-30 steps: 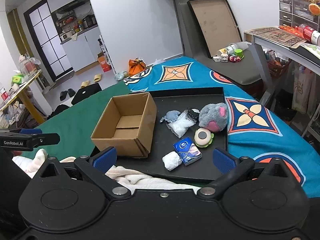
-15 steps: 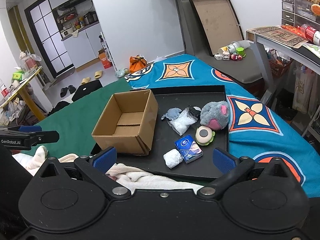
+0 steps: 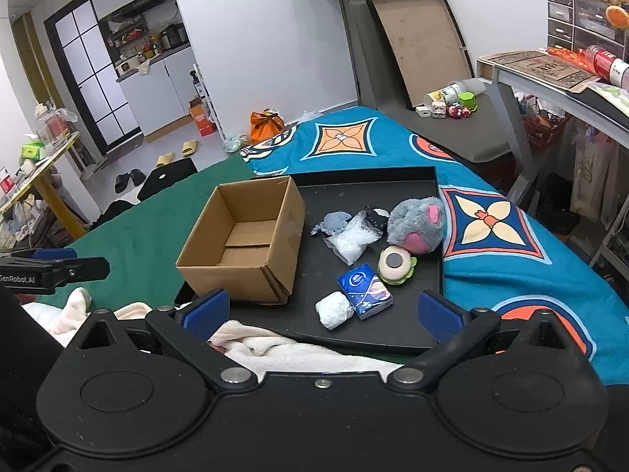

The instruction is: Organize soft objects

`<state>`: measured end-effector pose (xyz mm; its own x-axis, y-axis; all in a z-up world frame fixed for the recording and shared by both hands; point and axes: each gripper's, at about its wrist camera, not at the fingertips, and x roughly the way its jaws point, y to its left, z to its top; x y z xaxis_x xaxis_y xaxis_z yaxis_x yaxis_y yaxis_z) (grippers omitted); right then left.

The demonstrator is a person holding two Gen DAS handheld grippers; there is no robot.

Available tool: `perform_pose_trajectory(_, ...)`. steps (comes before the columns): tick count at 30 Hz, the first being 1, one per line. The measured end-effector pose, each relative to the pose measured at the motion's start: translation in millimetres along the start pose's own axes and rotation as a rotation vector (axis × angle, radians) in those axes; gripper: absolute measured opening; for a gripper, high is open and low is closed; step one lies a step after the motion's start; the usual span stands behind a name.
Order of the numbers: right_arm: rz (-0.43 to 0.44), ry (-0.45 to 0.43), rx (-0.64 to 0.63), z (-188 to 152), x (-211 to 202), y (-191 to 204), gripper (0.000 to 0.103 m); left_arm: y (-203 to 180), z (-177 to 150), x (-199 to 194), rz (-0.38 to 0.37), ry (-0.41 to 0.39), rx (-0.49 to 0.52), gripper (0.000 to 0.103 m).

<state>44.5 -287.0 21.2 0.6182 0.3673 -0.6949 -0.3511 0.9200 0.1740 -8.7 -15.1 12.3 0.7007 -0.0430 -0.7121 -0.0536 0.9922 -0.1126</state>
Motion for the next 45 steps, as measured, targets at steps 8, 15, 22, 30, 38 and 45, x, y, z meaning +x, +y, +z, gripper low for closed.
perform_pose_trajectory(8, -0.015, -0.008, 0.01, 2, -2, -6, 0.103, 0, 0, 0, 0.0, 0.001, -0.003, 0.102)
perform_pose_trajectory(15, -0.014, 0.002, 0.013, 3, 1, -8, 0.103, -2, 3, -1, -0.005, 0.006, 0.017, 0.102)
perform_pose_trajectory(22, -0.014, 0.006, 0.008, 5, 2, -8, 0.103, -3, 8, -1, -0.009, 0.006, 0.026, 0.102)
perform_pose_trajectory(30, -0.019, 0.014, 0.016, 10, 9, -14, 0.103, 0, 12, 11, -0.007, 0.025, 0.031, 0.102)
perform_pose_trajectory(38, -0.04, 0.033, 0.028, 13, 27, -24, 0.103, 12, 16, 28, 0.008, 0.041, 0.004, 0.102)
perform_pose_trajectory(45, -0.047, 0.031, 0.038, 16, 40, -33, 0.103, 22, 21, 43, 0.061, 0.022, -0.032, 0.102)
